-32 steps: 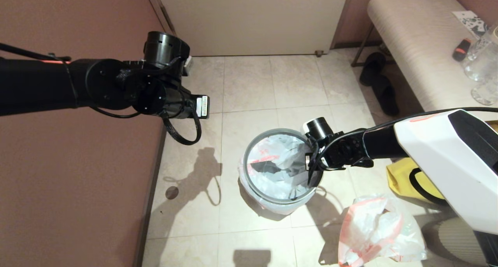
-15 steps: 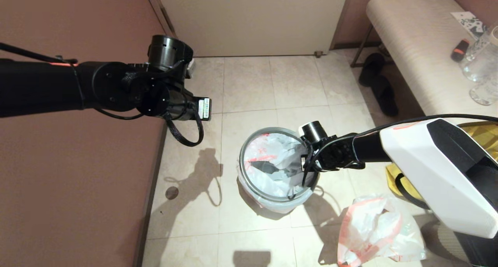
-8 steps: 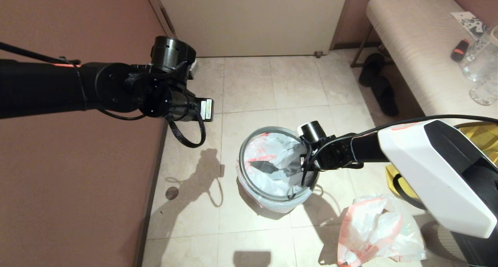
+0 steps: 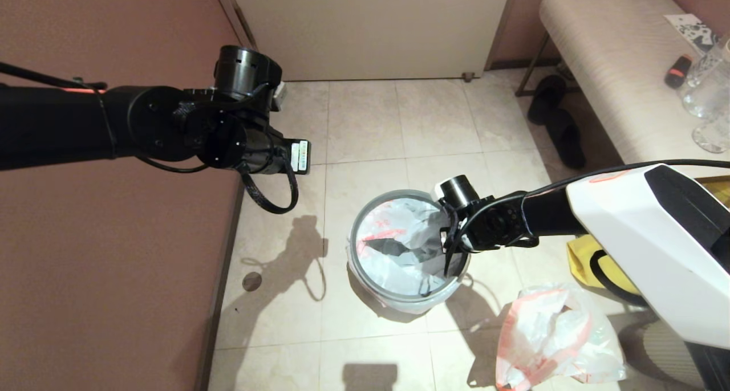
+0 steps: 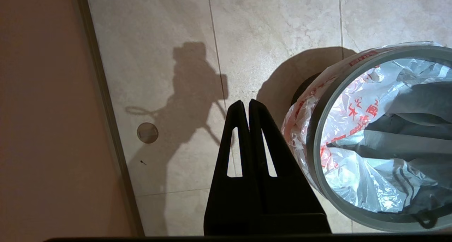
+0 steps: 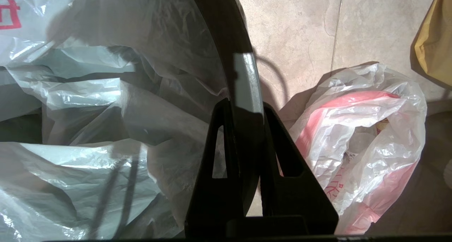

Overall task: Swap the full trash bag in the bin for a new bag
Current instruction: Place the trash can ring on the trash can

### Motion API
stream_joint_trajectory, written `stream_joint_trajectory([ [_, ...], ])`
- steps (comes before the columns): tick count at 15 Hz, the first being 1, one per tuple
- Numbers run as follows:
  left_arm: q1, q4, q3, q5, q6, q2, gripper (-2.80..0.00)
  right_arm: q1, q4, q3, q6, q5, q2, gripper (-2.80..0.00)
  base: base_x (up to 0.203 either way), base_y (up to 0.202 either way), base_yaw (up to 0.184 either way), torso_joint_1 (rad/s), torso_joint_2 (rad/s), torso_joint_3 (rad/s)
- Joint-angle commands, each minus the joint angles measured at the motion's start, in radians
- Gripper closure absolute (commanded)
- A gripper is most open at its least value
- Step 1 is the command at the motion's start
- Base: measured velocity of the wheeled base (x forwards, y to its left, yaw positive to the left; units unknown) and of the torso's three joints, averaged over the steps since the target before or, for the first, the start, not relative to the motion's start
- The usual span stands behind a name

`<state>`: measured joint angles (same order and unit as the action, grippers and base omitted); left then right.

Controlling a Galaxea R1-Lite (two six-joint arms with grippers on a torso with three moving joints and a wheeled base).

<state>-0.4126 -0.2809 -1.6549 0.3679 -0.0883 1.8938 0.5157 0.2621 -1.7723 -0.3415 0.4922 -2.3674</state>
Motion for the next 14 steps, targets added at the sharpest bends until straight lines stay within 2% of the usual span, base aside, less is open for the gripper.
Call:
stream_joint_trajectory([
  [1,0.001,-0.001,0.000,0.002,-0.001,-0.004,0.00,0.003,0.002,0.008,-0.002,0.004,0.034,0.00,0.000,0.000,0.000,0.000,0.00,0.000],
  [5,0.000,-0.001,0.000,0.002,-0.001,-0.002,0.00,0.001,0.001,0.025,-0.001,0.005,0.038,0.00,0.000,0.000,0.000,0.000,0.00,0.000],
  [6,0.000,-0.001,0.000,0.003,-0.001,-0.001,0.00,0.001,0.000,0.030,-0.001,0.005,0.036,-2.80,0.000,0.000,0.000,0.000,0.00,0.000],
  [14,-0.003,-0.001,0.000,0.003,-0.001,0.004,0.00,0.001,-0.007,0.033,-0.002,0.005,0.046,-2.80,0.000,0.000,0.000,0.000,0.00,0.000],
])
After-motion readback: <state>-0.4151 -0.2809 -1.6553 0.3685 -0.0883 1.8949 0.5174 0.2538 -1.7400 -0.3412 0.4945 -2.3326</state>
